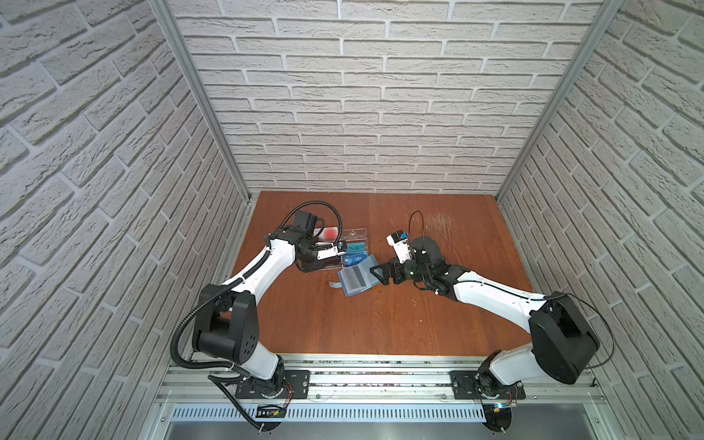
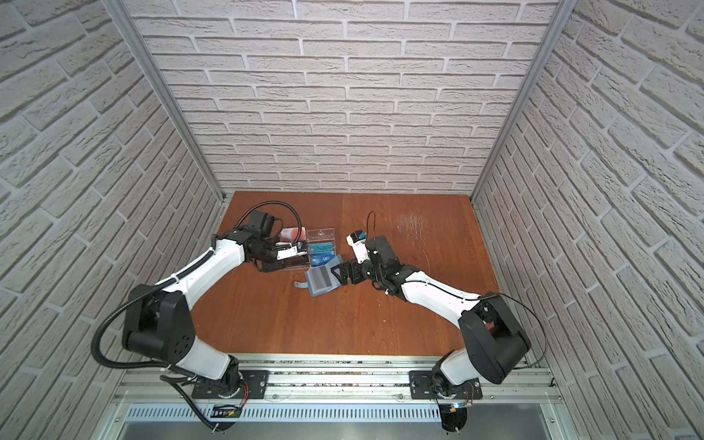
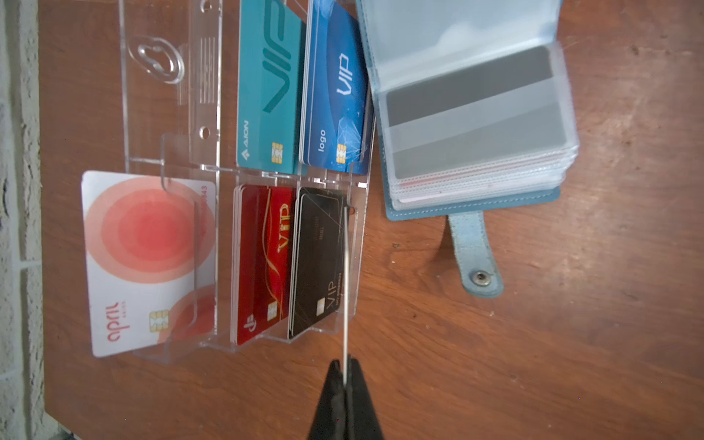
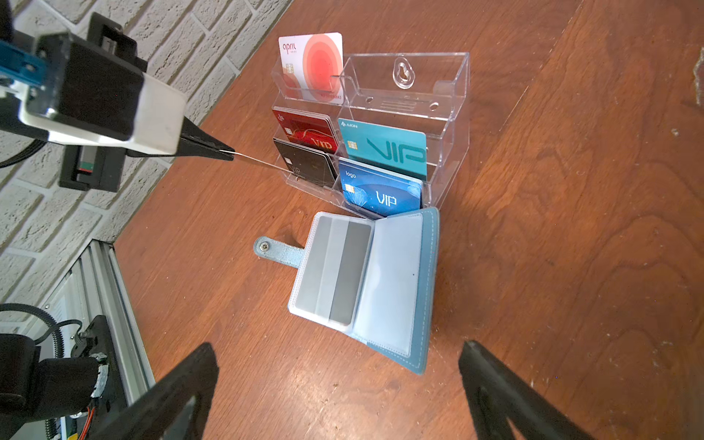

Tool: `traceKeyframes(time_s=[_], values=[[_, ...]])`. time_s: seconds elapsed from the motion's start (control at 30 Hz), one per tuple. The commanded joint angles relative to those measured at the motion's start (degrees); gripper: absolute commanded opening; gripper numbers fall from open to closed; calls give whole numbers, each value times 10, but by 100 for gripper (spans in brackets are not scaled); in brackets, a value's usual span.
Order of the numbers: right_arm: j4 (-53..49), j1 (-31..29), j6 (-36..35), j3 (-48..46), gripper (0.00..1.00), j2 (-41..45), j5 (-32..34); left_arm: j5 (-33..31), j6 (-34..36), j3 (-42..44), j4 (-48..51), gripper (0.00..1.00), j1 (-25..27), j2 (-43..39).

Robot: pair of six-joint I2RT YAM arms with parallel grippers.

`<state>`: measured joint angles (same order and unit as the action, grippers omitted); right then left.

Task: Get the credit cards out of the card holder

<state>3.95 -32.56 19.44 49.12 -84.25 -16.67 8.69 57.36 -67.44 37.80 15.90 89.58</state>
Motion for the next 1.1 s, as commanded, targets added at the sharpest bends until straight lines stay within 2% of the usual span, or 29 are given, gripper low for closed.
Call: traceKeyframes(time_s=[0.0, 0.37, 1.07], values=[[12, 5, -6, -9, 100, 2, 2, 18, 59, -35, 19, 0, -9, 22], [44, 7, -4, -23, 100, 6, -9, 13, 84, -61, 40, 0, -11, 76], [45, 7, -4, -17, 100, -7, -26, -36, 61, -74, 7, 0, 0, 115]])
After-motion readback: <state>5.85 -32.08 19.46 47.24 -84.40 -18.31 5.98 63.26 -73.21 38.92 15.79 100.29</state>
